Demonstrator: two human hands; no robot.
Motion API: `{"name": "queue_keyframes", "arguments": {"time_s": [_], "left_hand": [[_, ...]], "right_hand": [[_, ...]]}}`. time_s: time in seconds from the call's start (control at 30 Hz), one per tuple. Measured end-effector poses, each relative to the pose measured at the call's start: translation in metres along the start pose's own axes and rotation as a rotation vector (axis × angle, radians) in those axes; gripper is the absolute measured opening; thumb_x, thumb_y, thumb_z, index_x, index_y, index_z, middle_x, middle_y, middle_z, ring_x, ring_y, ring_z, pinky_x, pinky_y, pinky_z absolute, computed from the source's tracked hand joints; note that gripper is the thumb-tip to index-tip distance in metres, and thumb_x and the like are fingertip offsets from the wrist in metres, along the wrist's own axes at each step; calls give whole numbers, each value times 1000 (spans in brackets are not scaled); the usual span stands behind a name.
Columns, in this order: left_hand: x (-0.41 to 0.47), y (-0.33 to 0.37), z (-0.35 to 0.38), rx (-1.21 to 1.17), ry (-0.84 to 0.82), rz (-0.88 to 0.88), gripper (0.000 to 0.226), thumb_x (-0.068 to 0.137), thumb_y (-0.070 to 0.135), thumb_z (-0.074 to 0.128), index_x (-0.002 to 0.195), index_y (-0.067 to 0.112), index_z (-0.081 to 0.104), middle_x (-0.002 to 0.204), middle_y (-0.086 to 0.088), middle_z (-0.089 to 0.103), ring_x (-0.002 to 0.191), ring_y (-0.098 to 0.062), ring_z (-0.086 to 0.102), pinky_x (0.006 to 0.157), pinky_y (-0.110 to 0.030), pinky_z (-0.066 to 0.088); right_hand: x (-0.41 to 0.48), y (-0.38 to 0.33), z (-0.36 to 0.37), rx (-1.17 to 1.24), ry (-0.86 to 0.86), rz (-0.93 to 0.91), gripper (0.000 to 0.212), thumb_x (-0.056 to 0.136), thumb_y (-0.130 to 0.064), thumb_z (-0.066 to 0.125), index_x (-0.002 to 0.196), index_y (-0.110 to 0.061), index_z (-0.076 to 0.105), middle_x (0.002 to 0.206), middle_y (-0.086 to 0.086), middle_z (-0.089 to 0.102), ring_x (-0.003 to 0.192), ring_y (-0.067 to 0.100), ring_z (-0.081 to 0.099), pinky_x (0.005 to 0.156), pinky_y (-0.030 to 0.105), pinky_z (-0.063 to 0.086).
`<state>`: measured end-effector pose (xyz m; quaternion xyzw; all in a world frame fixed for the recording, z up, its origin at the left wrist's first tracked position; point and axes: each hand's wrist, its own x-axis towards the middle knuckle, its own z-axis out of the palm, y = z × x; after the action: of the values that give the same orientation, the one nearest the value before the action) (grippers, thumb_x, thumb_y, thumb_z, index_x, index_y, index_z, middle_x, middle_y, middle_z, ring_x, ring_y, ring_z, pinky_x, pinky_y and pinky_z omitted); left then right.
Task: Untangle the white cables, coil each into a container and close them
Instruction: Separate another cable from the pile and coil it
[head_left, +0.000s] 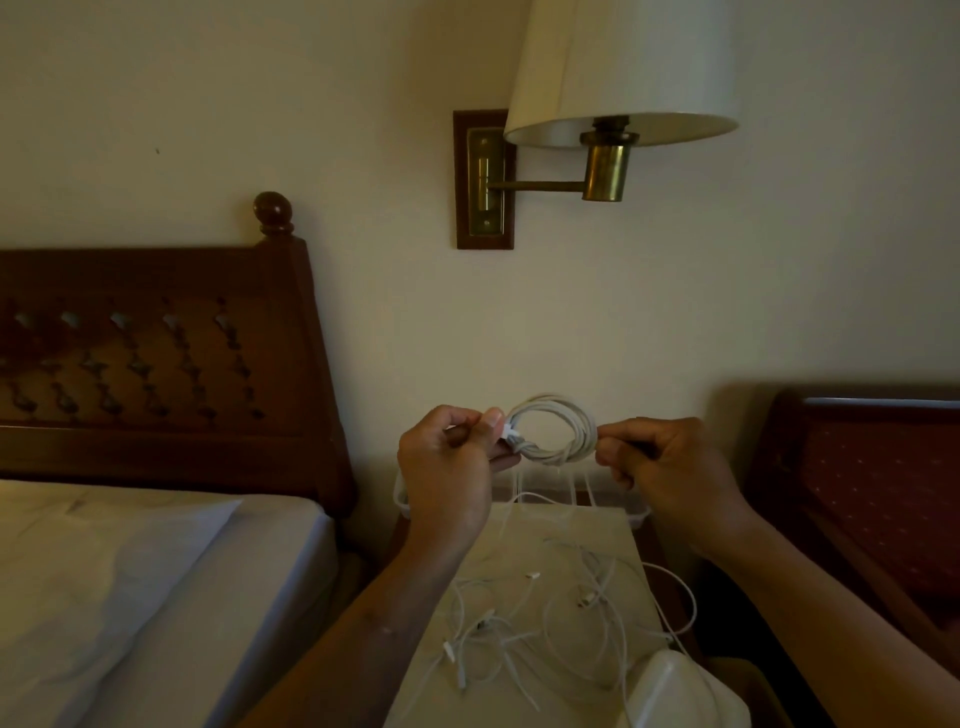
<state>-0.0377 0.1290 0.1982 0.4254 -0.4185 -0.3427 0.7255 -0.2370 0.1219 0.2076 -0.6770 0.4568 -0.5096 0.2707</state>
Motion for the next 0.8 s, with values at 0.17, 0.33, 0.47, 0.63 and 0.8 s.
{"name": "queue_keyframes", "arguments": {"time_s": [0.17,0.33,0.47,0.63,0.8], "left_hand": [[1,-17,-2,-86,51,-145,16,93,-2,71,80,-8,63,75,-26,73,69,-40,76,57,-43,63],[-12,-57,-8,213,29,-12,21,87,6,79,76,3,62,66,-10,71,60,-28,74,50,-45,62],[-16,-77,-14,385,-13,50,30,86,13,83,70,16,58,60,-2,67,51,-19,71,44,-47,59],[-8,-87,-21,387,-49,-77,23,84,17,85,75,11,65,65,-7,70,58,-23,74,48,-42,61],[5,-104,-36,281,-87,-320,20,85,21,85,85,6,72,74,-10,76,70,-27,77,58,-37,63]], "right_hand": [[-5,11,5,48,9,58,31,92,-1,69,86,-29,78,66,4,73,51,8,59,56,21,55],[-26,39,26,272,-82,400,28,97,3,57,83,-6,80,65,13,64,59,19,56,58,30,50],[-37,48,40,419,-82,510,23,97,-20,64,90,-4,79,74,16,67,66,23,60,62,34,51],[-36,55,54,102,-61,335,14,85,-38,79,86,-24,81,69,2,74,60,12,67,63,25,59],[-27,81,81,136,-38,376,13,91,-19,75,78,-20,78,64,7,72,57,18,69,59,26,60]]}}
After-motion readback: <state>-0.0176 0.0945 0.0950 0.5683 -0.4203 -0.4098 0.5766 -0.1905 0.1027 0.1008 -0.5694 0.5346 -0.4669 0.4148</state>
